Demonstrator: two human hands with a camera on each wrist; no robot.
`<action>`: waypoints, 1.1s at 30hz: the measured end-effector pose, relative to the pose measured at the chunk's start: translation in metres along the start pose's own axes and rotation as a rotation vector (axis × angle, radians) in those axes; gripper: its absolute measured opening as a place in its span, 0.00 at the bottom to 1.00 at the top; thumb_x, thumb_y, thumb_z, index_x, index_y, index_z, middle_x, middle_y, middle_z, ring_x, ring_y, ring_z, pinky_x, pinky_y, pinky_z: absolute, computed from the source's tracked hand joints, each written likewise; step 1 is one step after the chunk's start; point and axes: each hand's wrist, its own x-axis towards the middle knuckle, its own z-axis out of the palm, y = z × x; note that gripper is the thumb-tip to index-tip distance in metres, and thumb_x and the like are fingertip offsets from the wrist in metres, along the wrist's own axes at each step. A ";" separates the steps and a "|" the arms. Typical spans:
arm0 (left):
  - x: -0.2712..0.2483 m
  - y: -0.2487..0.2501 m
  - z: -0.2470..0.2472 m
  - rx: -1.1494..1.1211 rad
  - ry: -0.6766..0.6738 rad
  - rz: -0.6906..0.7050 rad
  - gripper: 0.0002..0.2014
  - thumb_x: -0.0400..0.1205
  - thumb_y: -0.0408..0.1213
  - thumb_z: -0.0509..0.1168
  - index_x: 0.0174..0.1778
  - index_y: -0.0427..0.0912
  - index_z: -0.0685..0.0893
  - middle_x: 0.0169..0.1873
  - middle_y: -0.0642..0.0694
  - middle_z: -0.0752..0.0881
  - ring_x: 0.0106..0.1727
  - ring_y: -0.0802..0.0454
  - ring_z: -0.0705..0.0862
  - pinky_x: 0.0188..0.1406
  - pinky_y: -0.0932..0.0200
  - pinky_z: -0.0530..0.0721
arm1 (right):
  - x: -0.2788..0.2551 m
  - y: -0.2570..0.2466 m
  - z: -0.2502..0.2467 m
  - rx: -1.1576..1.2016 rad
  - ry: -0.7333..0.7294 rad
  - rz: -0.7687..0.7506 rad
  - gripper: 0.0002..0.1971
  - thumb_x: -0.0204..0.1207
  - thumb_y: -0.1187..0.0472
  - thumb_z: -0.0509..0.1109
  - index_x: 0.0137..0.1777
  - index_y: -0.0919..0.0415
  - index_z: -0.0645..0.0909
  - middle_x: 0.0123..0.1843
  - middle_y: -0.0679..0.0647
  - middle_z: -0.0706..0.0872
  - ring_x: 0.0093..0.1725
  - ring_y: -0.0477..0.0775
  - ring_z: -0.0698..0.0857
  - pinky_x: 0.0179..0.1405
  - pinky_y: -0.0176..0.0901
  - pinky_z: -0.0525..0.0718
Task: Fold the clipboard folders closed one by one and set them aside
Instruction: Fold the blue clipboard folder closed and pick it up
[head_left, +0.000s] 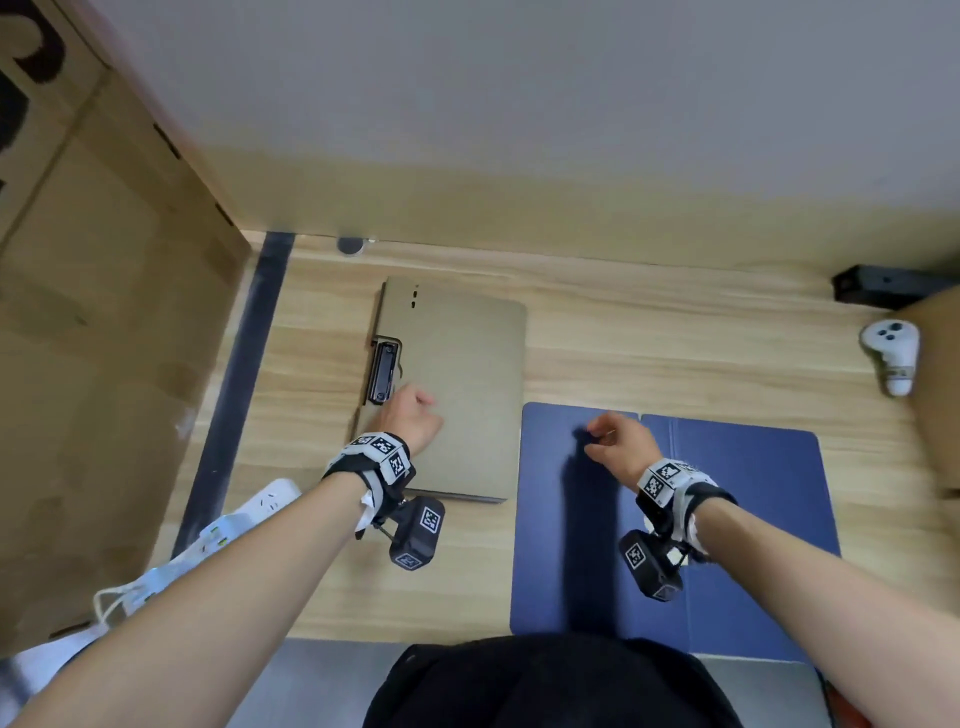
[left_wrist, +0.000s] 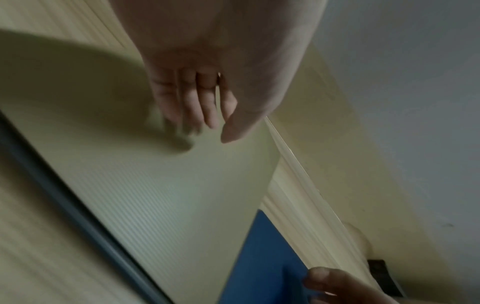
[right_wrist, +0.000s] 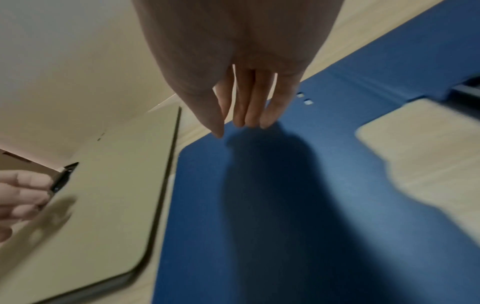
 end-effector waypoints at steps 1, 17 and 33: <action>-0.002 0.006 0.012 -0.036 -0.068 0.012 0.07 0.72 0.37 0.69 0.42 0.54 0.81 0.48 0.51 0.87 0.52 0.45 0.87 0.57 0.52 0.85 | -0.004 0.013 -0.006 -0.032 0.014 -0.021 0.17 0.69 0.68 0.74 0.59 0.61 0.84 0.53 0.54 0.84 0.56 0.59 0.84 0.64 0.49 0.80; -0.050 0.053 0.150 0.104 -0.222 0.237 0.26 0.80 0.31 0.63 0.77 0.39 0.75 0.79 0.43 0.69 0.79 0.46 0.69 0.81 0.56 0.63 | -0.015 0.119 -0.040 -0.484 -0.172 -0.139 0.53 0.73 0.45 0.74 0.86 0.53 0.40 0.87 0.46 0.34 0.86 0.49 0.37 0.81 0.53 0.64; -0.009 0.103 0.164 0.119 -0.113 0.198 0.27 0.81 0.30 0.63 0.79 0.44 0.74 0.85 0.47 0.59 0.85 0.49 0.60 0.80 0.60 0.57 | 0.085 0.088 -0.090 -0.486 -0.183 -0.163 0.63 0.62 0.46 0.83 0.86 0.52 0.39 0.86 0.44 0.31 0.86 0.52 0.32 0.77 0.60 0.71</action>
